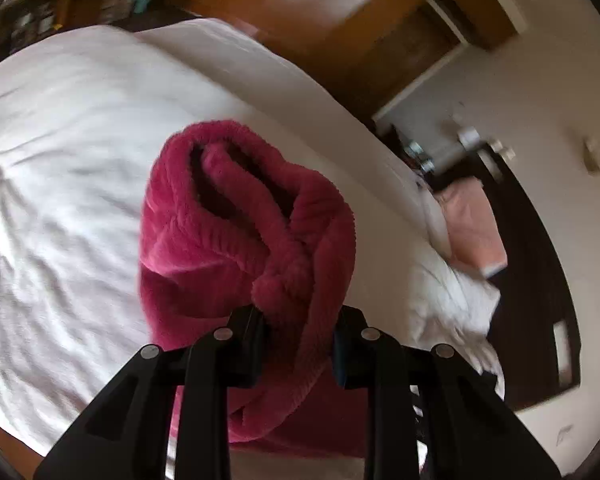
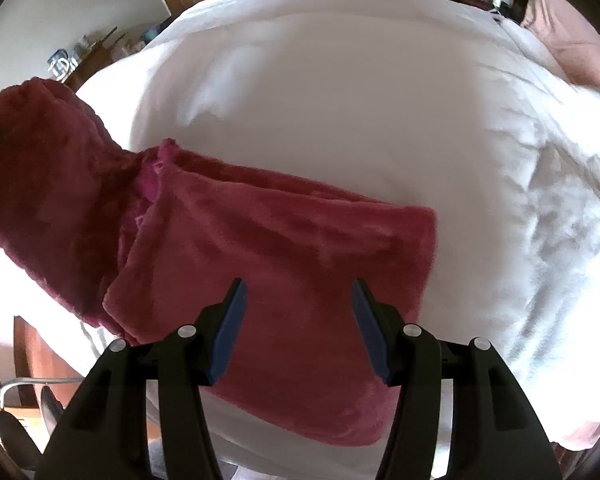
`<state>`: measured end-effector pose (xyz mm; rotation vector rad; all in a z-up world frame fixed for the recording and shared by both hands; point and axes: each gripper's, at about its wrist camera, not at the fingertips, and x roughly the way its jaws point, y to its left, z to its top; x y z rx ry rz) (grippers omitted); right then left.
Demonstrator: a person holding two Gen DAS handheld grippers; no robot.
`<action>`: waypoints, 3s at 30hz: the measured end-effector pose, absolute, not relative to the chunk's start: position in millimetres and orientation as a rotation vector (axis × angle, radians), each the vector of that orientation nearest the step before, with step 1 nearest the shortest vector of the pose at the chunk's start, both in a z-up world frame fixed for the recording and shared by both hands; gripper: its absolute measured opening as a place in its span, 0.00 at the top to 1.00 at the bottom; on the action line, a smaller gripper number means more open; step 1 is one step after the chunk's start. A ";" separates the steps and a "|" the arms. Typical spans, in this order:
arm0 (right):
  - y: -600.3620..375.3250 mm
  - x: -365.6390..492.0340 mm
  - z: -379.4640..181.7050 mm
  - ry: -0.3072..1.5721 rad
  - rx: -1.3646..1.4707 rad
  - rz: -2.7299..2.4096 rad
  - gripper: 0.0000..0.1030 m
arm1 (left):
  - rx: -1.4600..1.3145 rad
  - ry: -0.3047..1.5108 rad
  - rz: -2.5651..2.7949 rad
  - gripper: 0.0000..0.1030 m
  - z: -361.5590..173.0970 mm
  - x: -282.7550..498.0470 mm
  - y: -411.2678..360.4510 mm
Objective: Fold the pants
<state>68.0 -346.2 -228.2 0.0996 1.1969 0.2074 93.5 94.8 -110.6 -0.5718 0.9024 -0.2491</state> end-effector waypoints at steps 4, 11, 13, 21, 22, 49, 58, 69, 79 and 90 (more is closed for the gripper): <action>-370.9 68.8 -228.3 1.189 0.138 0.207 0.46 | -0.507 0.925 -0.325 0.76 -105.6 84.2 41.8; -400.9 64.9 -229.8 1.182 0.167 0.198 0.46 | -0.422 1.011 -0.435 0.76 -121.5 68.3 -44.8; -409.1 64.4 -231.1 1.181 0.171 0.196 0.46 | -0.395 1.036 -0.453 0.76 -128.0 65.0 -65.0; -438.7 61.8 -240.3 1.194 0.203 0.170 0.46 | -0.256 1.131 -0.516 0.76 -160.6 48.8 -138.3; -441.0 60.9 -241.6 1.196 0.205 0.167 0.46 | -0.237 1.138 -0.523 0.76 -163.2 47.3 -144.9; -467.6 78.1 -218.7 1.152 0.357 0.297 0.31 | 0.059 1.219 -0.640 0.34 -249.2 -6.7 -230.7; -428.1 88.9 -210.5 1.181 0.399 0.427 0.25 | -0.077 1.150 -0.643 0.30 -218.3 -15.5 -189.9; -386.8 101.4 -232.8 1.250 0.239 0.385 0.31 | -0.172 1.167 -0.423 0.30 -232.6 -9.7 -130.7; -414.0 88.4 -235.0 1.224 0.156 0.297 0.65 | -0.049 1.188 -0.607 0.30 -238.7 -3.2 -184.1; -433.6 92.6 -275.5 1.295 0.116 0.216 0.69 | -0.017 1.280 -0.780 0.26 -273.8 3.0 -219.1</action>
